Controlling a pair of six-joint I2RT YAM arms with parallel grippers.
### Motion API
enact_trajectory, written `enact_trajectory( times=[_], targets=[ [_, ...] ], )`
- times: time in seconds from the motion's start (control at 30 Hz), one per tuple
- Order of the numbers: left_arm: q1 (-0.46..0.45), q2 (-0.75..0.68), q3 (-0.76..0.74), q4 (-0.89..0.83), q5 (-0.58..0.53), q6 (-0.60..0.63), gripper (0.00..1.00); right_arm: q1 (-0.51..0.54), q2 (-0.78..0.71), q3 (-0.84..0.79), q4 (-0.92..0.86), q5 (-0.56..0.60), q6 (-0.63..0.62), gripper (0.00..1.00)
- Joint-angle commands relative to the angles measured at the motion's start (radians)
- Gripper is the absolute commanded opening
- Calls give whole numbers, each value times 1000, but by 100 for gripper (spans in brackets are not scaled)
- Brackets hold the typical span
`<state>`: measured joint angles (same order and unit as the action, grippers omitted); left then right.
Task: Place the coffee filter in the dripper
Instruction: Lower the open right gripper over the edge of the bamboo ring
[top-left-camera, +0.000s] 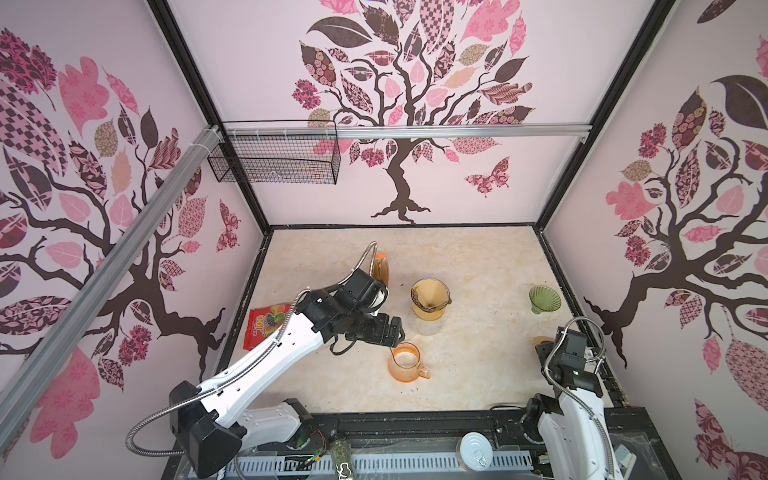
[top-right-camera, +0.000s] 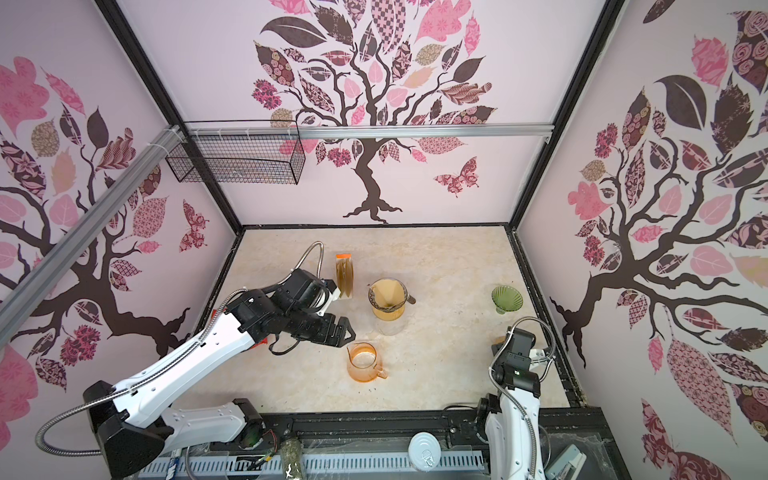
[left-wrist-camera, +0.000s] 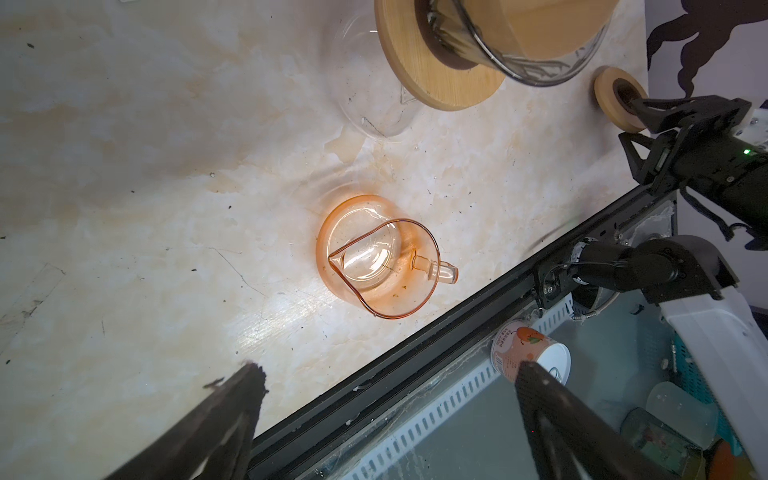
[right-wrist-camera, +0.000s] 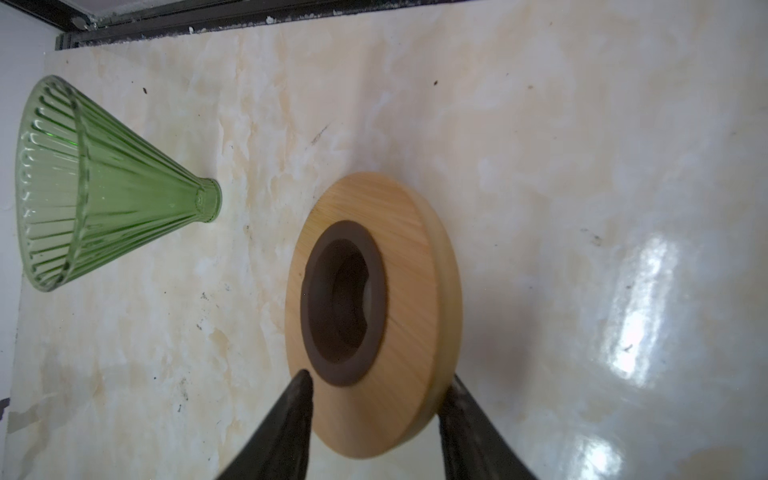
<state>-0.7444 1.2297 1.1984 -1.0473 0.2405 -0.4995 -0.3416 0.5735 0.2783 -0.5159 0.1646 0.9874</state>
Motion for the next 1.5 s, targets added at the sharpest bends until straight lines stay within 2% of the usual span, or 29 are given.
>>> enact_trajectory(
  times=[0.0,0.3,0.43,0.53,0.77,1.0,1.13,1.27,1.47],
  targets=[
    [11,-22,3,17,-3,4,98,-2,-17,57,-27,25,-6,44],
    [34,-35,-1,20,1,19,98,-2,-3,91,-42,28,-17,24],
    [42,-48,-15,26,8,21,98,-2,-5,88,-45,34,-16,22],
    [51,-57,-22,25,11,24,98,-2,2,84,-51,34,-11,25],
    [54,-64,-28,16,14,29,98,-2,-4,93,-103,63,-11,65],
    [54,-54,-30,10,20,27,98,-2,-45,68,-156,87,16,81],
    [54,-45,-25,6,28,25,98,-2,-30,36,-112,89,43,91],
    [54,-30,-12,-3,34,25,98,-1,0,-11,-36,67,51,97],
    [54,-12,1,-23,43,30,98,-2,-23,-81,89,42,37,100]
  ],
)
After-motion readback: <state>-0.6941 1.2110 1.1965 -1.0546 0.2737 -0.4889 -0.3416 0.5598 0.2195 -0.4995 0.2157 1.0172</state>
